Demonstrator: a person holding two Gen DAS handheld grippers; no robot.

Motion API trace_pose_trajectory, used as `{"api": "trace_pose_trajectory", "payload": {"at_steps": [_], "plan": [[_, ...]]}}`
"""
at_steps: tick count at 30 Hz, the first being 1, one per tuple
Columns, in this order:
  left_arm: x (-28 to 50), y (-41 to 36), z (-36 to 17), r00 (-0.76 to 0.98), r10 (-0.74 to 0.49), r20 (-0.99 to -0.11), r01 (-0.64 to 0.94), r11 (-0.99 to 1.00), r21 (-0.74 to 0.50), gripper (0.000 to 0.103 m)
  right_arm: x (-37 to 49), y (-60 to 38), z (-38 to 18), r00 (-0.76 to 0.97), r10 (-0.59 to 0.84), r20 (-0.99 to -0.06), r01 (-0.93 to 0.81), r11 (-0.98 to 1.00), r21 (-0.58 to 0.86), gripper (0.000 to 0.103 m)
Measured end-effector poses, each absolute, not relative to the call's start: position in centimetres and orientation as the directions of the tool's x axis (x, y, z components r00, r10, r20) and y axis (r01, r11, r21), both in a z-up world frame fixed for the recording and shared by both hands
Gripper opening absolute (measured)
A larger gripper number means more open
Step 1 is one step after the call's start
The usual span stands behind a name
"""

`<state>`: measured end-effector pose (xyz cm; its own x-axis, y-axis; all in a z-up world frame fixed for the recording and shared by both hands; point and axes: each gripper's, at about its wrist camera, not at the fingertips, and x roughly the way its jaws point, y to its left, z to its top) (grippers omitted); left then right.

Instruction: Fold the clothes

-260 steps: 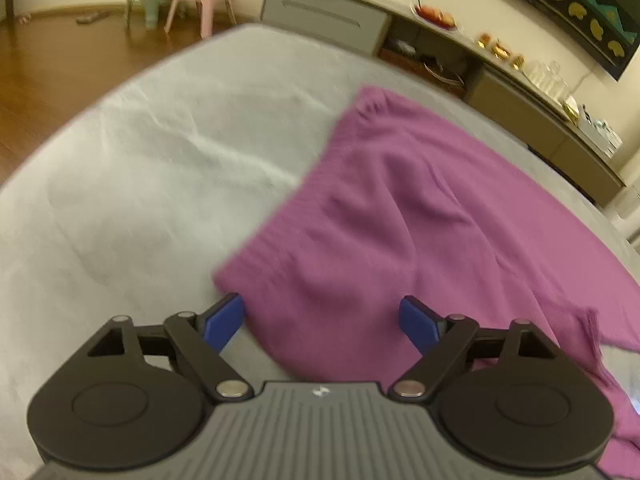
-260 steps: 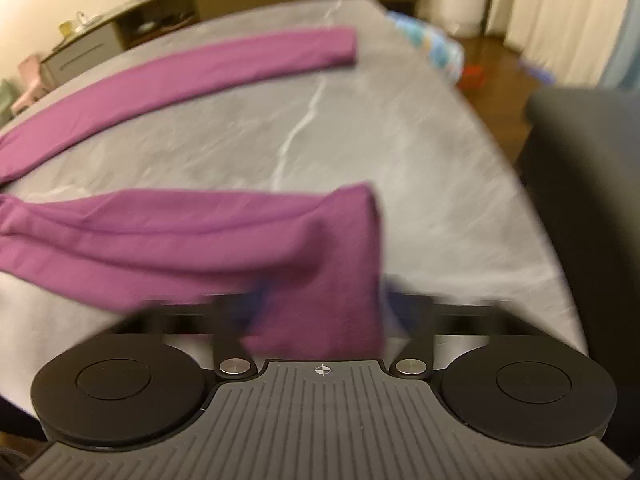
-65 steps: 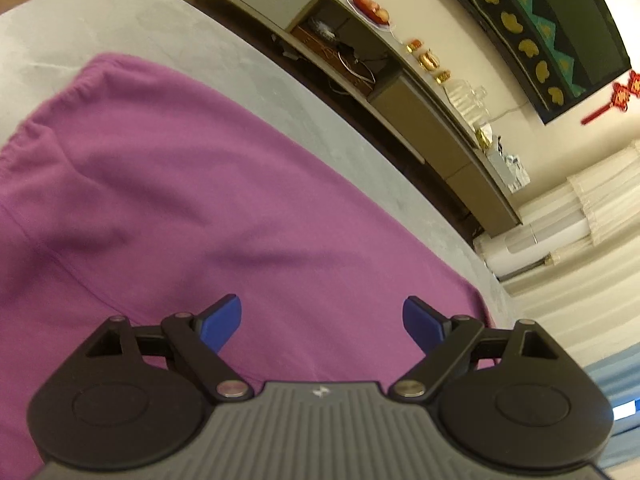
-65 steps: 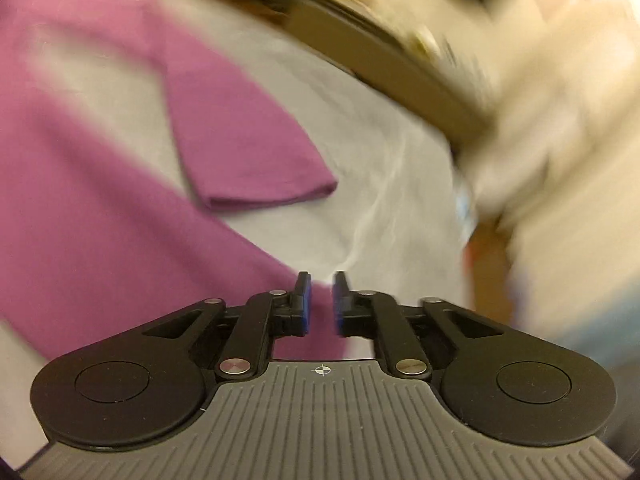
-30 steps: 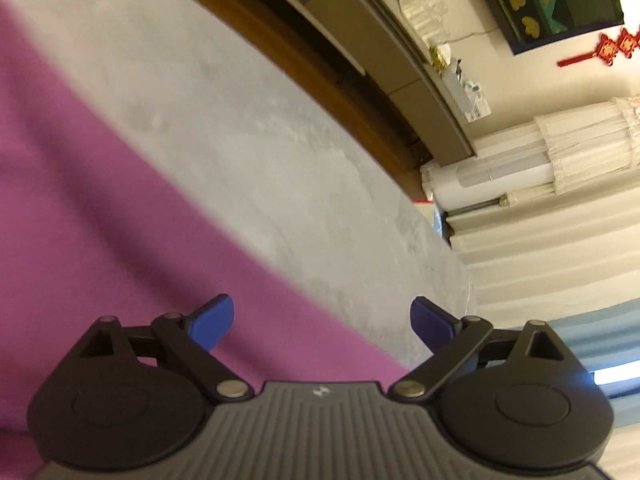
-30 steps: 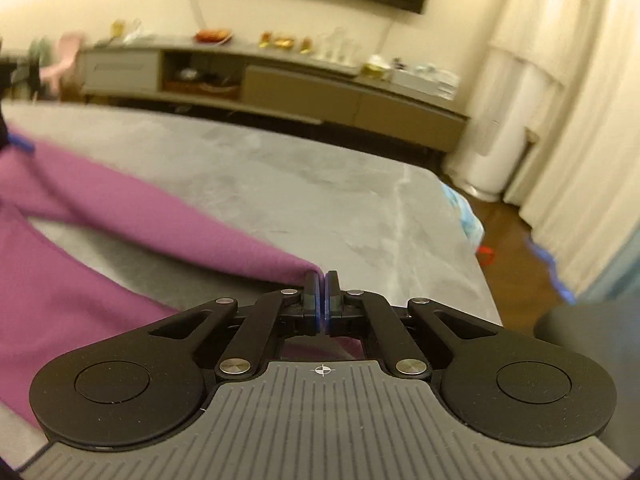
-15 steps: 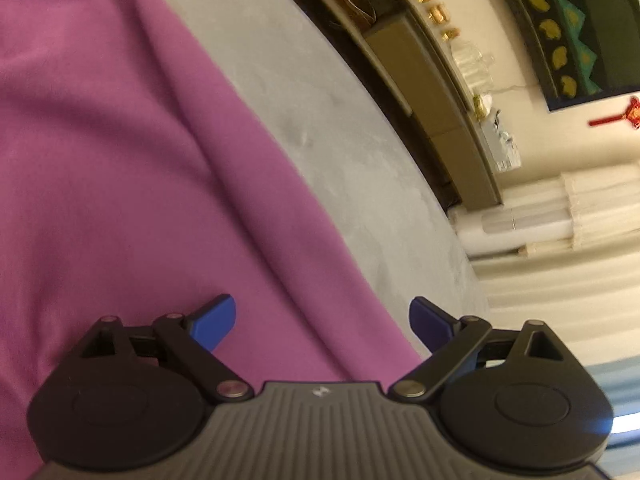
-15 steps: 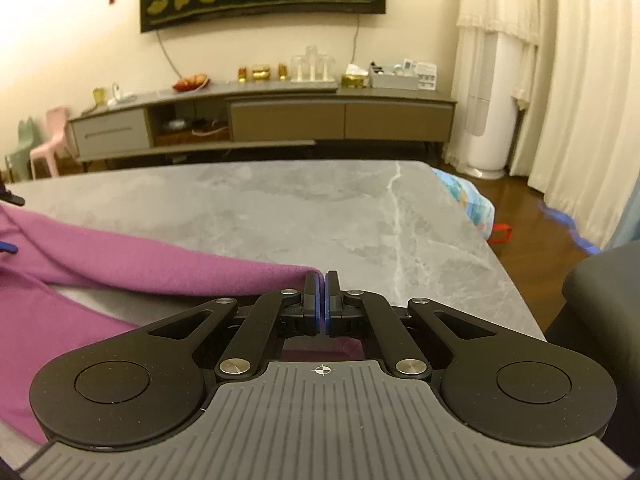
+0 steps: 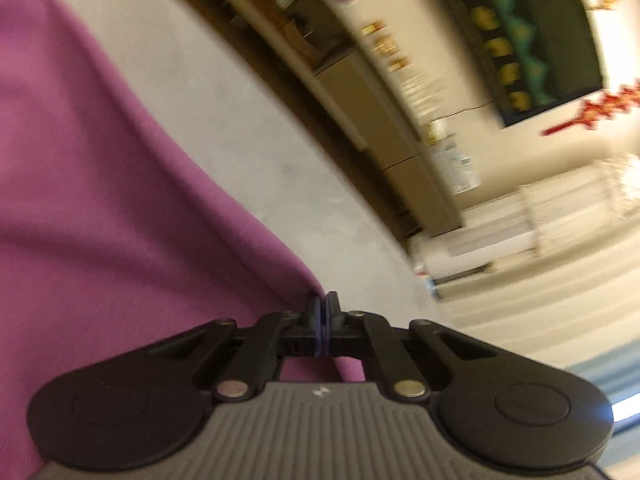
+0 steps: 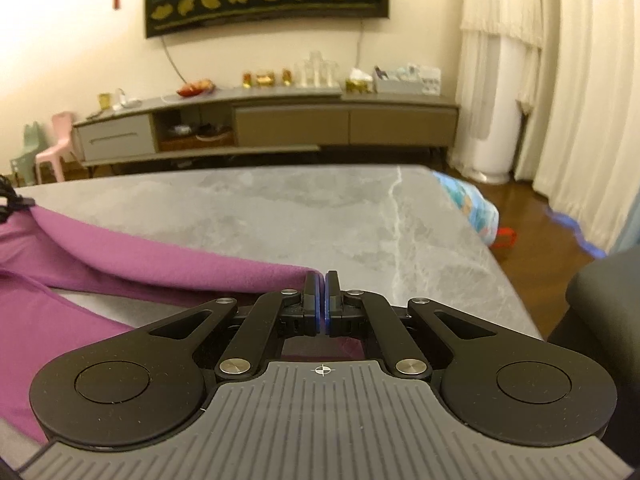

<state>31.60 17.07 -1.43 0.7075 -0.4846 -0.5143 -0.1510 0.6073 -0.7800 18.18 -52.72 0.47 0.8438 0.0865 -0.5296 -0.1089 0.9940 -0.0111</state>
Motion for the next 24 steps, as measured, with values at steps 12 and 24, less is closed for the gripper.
{"api": "trace_pose_trajectory", "payload": {"at_steps": [12,24], "plan": [[14.0,15.5,-6.0,0.668,-0.46,-0.585,-0.146,0.691,-0.708,0.005,12.8,-57.4,-5.2,0.645,0.037,-0.763,-0.073,0.997,-0.013,0.008],[17.4,18.0,-7.6,0.704,-0.395,-0.59,-0.251,0.639,-0.727,0.08,19.2,-57.1,-7.0,0.645,0.186,-0.741,0.049,0.958,0.283,0.047]]}}
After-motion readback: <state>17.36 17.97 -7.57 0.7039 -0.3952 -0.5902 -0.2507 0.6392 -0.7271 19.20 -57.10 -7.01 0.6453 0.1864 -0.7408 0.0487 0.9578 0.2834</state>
